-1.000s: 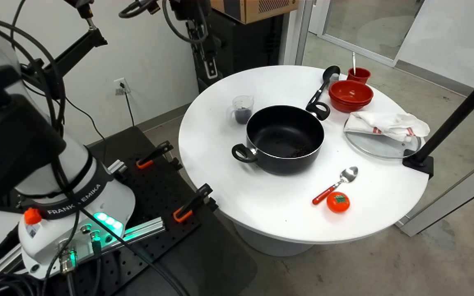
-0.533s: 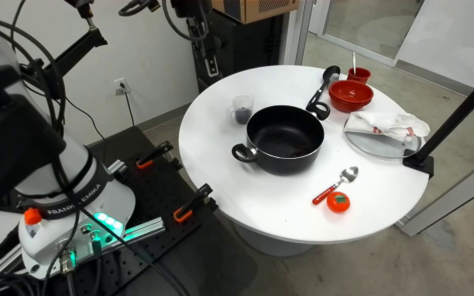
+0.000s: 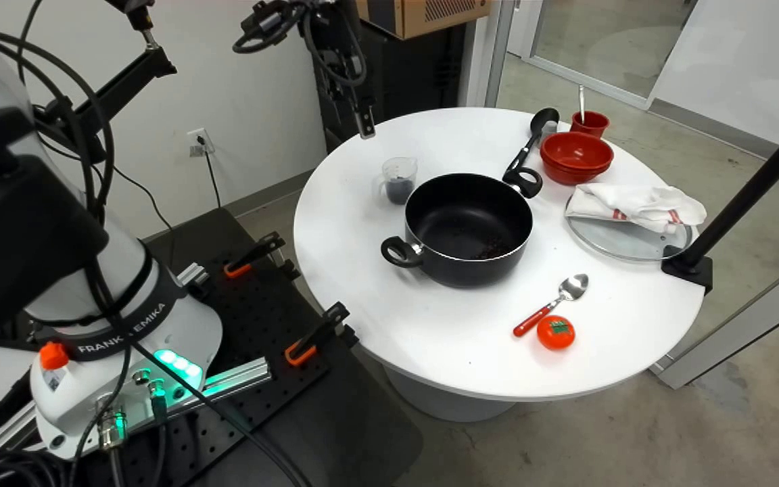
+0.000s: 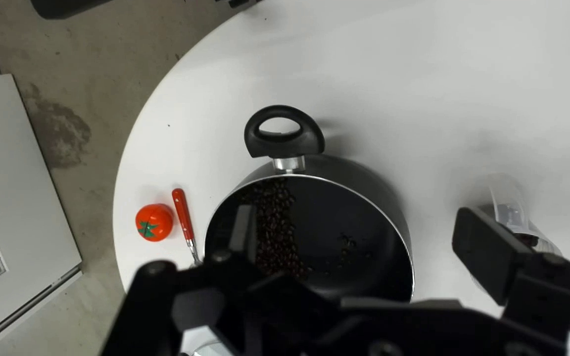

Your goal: Pour some of the contents of the jug in the pot

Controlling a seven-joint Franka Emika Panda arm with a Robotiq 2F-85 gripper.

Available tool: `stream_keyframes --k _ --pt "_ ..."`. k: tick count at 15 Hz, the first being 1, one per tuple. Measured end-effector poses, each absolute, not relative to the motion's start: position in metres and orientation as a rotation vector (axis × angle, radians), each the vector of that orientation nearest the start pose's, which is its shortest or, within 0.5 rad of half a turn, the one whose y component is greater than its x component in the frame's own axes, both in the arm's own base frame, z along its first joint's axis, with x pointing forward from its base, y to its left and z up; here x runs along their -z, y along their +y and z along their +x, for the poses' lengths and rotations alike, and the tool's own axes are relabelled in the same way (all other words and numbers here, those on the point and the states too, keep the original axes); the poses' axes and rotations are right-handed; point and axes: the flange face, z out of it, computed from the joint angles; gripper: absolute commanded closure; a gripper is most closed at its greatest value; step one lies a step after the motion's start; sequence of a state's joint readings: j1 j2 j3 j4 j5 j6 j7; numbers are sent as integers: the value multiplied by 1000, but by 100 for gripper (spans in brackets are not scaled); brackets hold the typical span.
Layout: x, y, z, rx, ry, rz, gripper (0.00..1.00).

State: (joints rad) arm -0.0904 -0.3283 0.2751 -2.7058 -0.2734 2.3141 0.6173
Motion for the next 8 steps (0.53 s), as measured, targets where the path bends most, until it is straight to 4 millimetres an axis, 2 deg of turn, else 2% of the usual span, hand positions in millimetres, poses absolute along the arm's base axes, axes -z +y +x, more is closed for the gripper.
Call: stream_keyframes --k 6,8 --pt "-277 45 421 40 415 -3327 0" --pt "-258 47 433 24 400 -3309 0"
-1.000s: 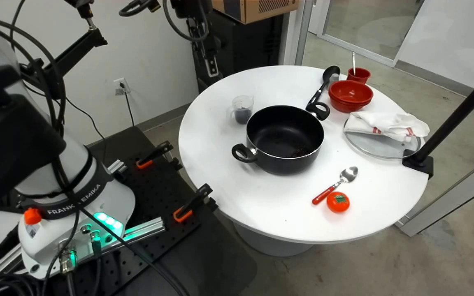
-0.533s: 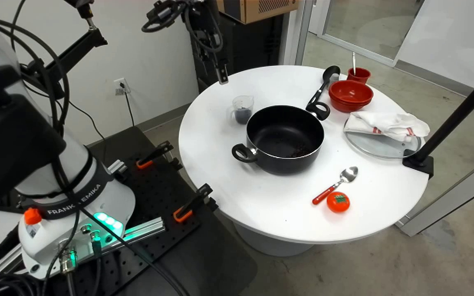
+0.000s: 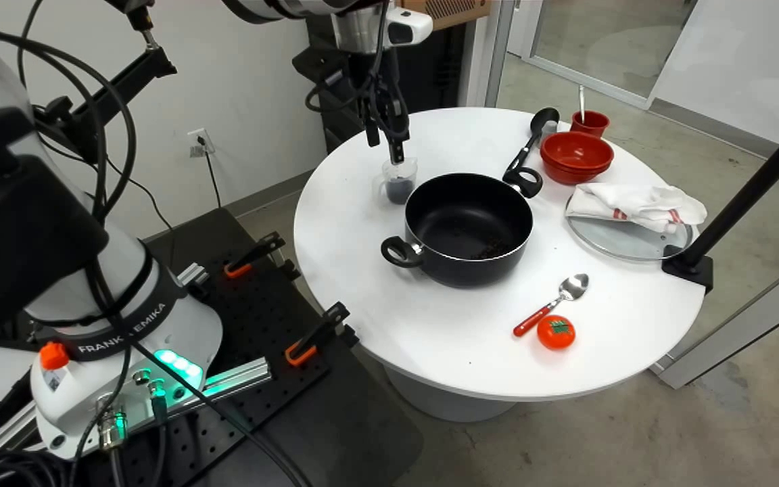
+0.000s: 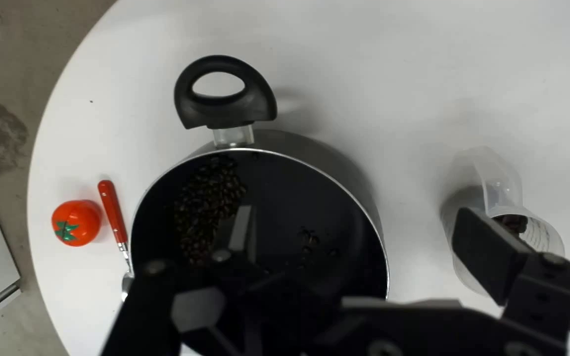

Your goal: Pour some of the contents of the jug in the pot

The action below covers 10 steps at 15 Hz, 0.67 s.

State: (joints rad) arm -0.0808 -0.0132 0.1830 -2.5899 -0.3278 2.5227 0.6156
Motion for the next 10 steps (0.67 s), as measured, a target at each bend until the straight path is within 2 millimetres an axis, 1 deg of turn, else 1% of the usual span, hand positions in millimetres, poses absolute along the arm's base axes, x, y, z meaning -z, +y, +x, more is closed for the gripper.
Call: stream_keyframes --k 1,3,6,8,10 --pt "-248 52 437 16 379 -3305 0" --pt "-229 70 442 -8 317 -3301 0" --pt "-206 110 444 -27 197 -3295 0" --pt "-198 139 444 -16 135 -3287 0" --pt "-195 164 450 20 104 -3276 0"
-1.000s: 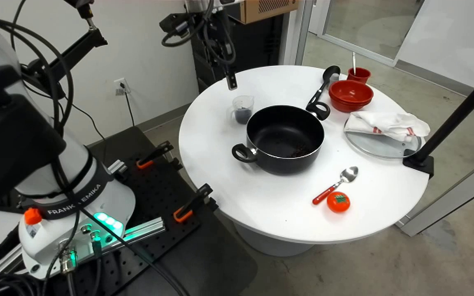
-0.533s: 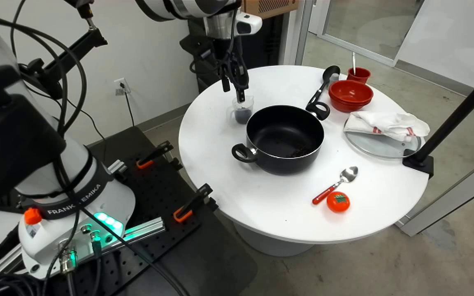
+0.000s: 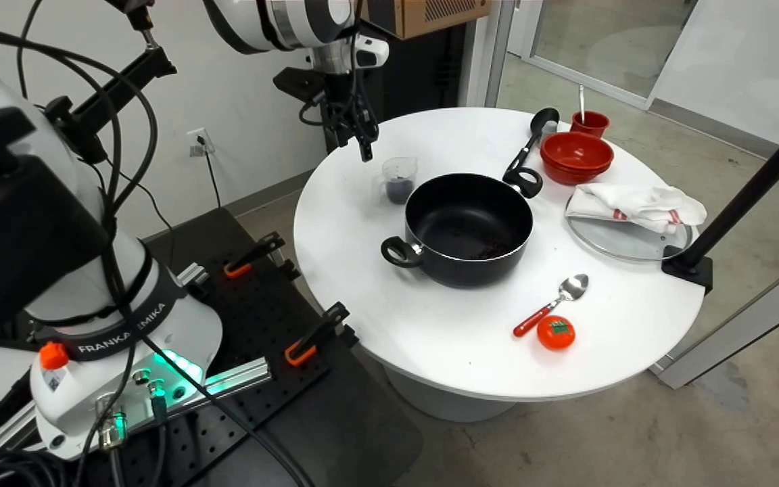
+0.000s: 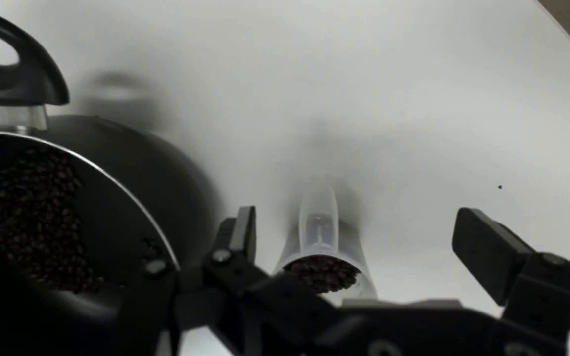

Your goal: Pour some of the contents of the jug in the pot

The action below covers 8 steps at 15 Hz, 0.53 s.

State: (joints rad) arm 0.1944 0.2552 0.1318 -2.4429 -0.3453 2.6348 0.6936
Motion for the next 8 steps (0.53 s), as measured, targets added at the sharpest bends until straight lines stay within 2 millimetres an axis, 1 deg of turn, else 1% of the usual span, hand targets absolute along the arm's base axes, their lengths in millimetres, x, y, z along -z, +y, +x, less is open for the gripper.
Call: stream_keyframes --k 2,4,6,8 --pt "-196 177 464 62 110 -3269 0" --pt "-195 176 483 100 146 -3273 0" --pt "-190 164 502 132 191 -3294 0" --pt "-177 146 517 146 227 -3331 0"
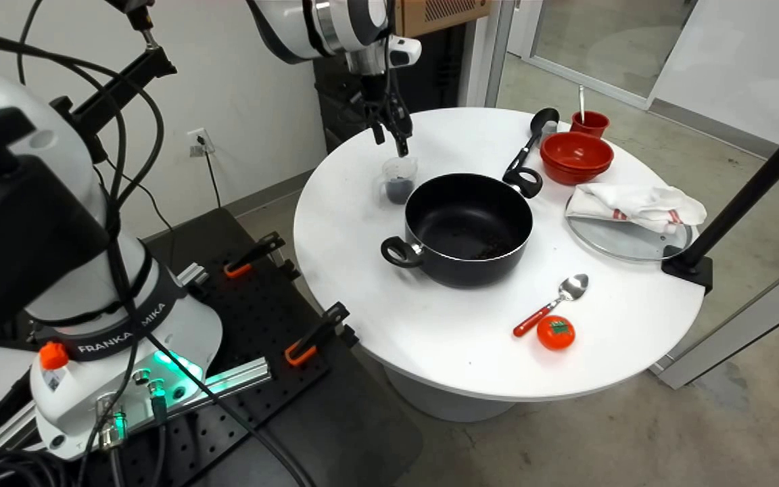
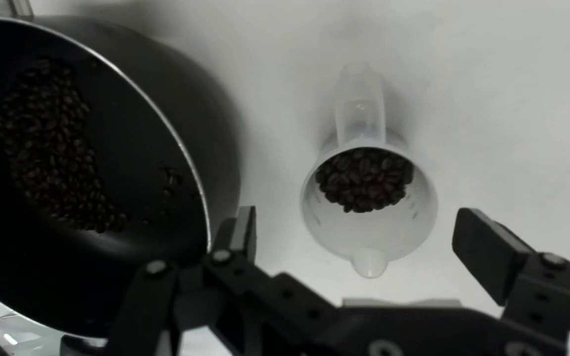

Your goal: Pour some of the contents of the jug in the pot

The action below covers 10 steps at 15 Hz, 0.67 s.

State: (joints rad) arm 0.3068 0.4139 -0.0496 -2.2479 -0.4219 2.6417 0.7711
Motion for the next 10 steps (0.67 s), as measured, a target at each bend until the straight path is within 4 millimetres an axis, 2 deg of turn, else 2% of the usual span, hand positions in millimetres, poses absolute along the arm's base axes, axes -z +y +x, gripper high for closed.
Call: stream_keyframes --k 2,5,8,10 --pt "-158 132 522 131 244 -3370 0" --pt "-126 122 516 72 234 -3423 0" --pt "-106 129 506 27 201 -3450 0" --pt "-103 137 503 28 178 -3454 0"
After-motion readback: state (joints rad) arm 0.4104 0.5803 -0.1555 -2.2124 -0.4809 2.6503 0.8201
